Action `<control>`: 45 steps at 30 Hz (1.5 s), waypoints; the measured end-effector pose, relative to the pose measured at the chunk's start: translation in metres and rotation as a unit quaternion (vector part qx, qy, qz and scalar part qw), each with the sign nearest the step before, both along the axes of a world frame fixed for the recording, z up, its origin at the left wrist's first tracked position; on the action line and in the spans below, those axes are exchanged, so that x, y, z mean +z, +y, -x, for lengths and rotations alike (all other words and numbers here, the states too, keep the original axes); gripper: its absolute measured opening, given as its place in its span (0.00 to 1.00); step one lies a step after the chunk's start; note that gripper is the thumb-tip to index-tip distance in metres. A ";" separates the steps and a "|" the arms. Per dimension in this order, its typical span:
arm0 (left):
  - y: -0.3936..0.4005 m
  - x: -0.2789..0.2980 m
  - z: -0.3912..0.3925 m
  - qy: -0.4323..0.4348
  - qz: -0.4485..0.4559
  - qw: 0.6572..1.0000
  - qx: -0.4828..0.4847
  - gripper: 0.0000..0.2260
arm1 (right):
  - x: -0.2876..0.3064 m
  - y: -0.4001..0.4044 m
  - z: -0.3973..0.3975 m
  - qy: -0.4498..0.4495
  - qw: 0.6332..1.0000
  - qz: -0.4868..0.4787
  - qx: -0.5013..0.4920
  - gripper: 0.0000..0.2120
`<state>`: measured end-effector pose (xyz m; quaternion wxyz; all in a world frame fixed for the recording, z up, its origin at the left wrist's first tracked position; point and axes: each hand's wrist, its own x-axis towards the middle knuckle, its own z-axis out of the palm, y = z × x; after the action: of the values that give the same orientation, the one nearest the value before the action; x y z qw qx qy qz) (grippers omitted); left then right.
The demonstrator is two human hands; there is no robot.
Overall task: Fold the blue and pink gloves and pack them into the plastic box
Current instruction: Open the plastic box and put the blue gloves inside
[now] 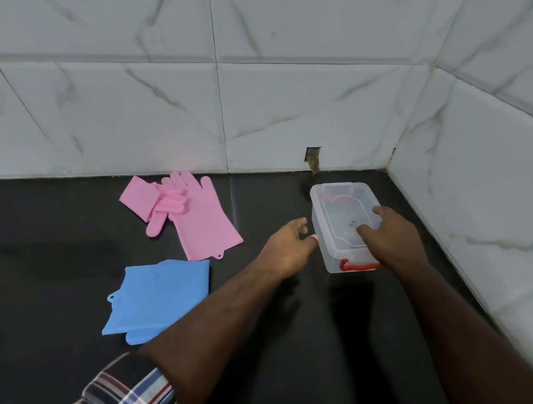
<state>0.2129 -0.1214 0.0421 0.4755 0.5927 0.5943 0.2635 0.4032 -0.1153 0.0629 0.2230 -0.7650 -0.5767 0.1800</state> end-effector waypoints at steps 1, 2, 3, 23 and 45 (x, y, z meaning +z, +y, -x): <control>0.000 0.001 0.000 -0.018 0.012 1.000 0.015 0.29 | -0.002 -0.001 0.002 0.002 1.000 -0.001 0.003 0.27; 0.001 0.000 0.001 -0.035 0.016 0.999 0.030 0.27 | -0.005 -0.002 0.005 0.005 1.000 -0.010 0.010 0.27; 0.000 0.001 0.004 -0.045 0.018 0.998 0.042 0.24 | -0.008 -0.003 0.009 0.011 0.999 -0.021 0.020 0.27; -0.027 -0.003 0.060 0.027 0.020 0.985 0.168 0.18 | -0.038 0.018 0.074 0.222 0.975 0.010 -0.014 0.10; -0.023 0.019 0.067 0.041 -0.075 0.989 0.120 0.18 | -0.014 0.012 0.065 0.290 0.954 -0.068 -0.027 0.08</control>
<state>0.1457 -0.1443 0.0612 0.3696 0.5615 0.6588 0.3379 0.3382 -0.1033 0.0489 0.4370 -0.6778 -0.4774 0.3489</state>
